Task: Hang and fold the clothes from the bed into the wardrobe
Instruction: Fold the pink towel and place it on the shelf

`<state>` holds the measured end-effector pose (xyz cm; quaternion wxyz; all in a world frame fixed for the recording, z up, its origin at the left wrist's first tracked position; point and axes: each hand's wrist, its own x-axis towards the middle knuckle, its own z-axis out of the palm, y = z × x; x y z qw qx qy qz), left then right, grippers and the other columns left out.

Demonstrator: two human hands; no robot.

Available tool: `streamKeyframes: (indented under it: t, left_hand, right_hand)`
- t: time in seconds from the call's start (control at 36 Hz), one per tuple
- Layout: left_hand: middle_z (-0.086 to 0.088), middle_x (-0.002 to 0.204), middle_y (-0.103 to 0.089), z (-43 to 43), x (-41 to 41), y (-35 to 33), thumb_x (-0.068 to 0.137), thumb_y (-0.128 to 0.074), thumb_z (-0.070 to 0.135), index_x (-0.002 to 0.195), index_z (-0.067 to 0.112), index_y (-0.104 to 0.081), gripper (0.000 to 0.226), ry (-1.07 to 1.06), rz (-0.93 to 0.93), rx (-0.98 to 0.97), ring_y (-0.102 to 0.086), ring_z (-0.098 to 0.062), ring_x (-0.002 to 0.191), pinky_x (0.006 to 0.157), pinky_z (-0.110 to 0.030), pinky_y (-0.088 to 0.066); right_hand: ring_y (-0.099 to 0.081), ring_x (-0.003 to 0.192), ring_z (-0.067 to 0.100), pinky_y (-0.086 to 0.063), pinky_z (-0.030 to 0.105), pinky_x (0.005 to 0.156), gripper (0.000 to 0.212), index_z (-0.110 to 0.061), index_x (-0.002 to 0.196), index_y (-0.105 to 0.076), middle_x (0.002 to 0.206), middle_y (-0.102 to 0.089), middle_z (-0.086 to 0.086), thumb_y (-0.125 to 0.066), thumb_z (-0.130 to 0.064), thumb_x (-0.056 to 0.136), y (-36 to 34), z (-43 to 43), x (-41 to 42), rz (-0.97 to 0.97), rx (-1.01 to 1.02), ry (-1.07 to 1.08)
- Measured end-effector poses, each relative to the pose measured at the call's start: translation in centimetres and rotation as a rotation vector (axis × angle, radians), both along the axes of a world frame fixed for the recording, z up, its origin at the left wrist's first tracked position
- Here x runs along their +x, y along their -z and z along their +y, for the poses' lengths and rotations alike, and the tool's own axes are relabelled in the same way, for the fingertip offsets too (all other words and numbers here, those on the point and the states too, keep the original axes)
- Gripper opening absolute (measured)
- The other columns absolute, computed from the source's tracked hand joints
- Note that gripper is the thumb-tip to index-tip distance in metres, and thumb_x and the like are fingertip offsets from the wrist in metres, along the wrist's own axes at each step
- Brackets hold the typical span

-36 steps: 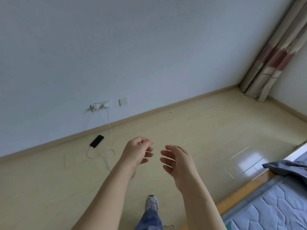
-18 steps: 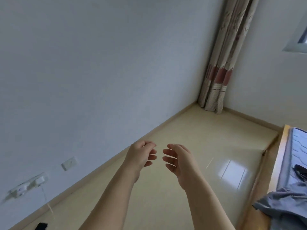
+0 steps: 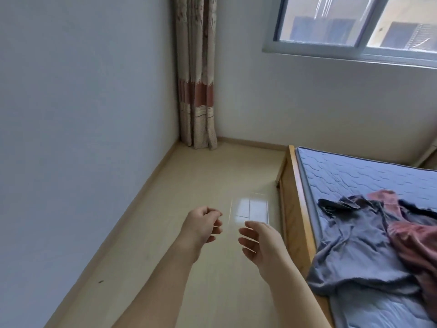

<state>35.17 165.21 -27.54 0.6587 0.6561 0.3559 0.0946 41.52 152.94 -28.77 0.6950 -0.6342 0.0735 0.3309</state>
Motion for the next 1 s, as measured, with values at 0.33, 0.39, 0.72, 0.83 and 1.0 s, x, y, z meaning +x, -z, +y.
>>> streamKeyframes:
  t: [0.33,0.39,0.72,0.83,1.0]
  left_hand:
    - [0.001,0.071,-0.057,-3.3,18.6,2.7,0.094,-0.048,0.017,0.08,0.017,-0.057,0.016,0.496,0.132,-0.026,-0.057,-0.011,0.061,0.057,-0.022,-0.042]
    - [0.002,0.068,-0.058,-5.1,21.7,3.1,0.093,-0.049,0.016,0.08,0.018,-0.058,0.016,0.575,0.14,-0.011,-0.056,-0.011,0.06,0.057,-0.022,-0.042]
    - [0.0,0.068,-0.058,-18.7,40.4,2.7,0.093,-0.052,0.017,0.082,0.016,-0.058,0.012,0.832,0.128,0.085,-0.055,-0.012,0.057,0.051,-0.02,-0.041]
    - [-0.001,0.064,-0.057,-23.5,45.7,2.6,0.091,-0.051,0.014,0.074,0.017,-0.057,0.019,0.89,0.107,0.086,-0.054,-0.012,0.053,0.045,-0.018,-0.038]
    - [0.0,0.059,-0.055,-29.4,51.3,4.9,0.091,-0.051,0.012,0.076,0.015,-0.056,0.016,0.993,0.159,0.074,-0.05,-0.012,0.045,0.045,-0.018,-0.033]
  right_hand:
    - [-0.059,0.073,0.021,-0.045,0.031,0.064,0.011,-0.012,0.091,-0.061,0.081,-0.064,0.007,-0.052,-0.018,0.093,2.2,-4.1,12.1,0.066,-0.019,0.502]
    - [-0.059,0.07,0.021,-0.045,0.03,0.063,0.012,-0.012,0.089,-0.061,0.079,-0.064,0.007,-0.052,-0.017,0.093,2.7,-6.1,14.1,0.098,-0.008,0.586]
    - [-0.05,0.054,0.016,-0.034,0.024,0.053,0.017,-0.012,0.077,-0.053,0.069,-0.057,0.004,-0.047,-0.011,0.093,2.8,-19.4,29.6,0.112,0.037,0.832]
    - [-0.05,0.054,0.016,-0.034,0.022,0.052,0.017,-0.014,0.077,-0.053,0.068,-0.058,0.002,-0.048,-0.012,0.093,2.6,-24.1,33.8,0.122,0.034,0.92]
    - [-0.05,0.054,0.015,-0.036,0.021,0.051,0.014,-0.015,0.08,-0.055,0.069,-0.058,0.002,-0.048,-0.011,0.092,4.2,-30.1,36.2,0.158,0.016,1.097]
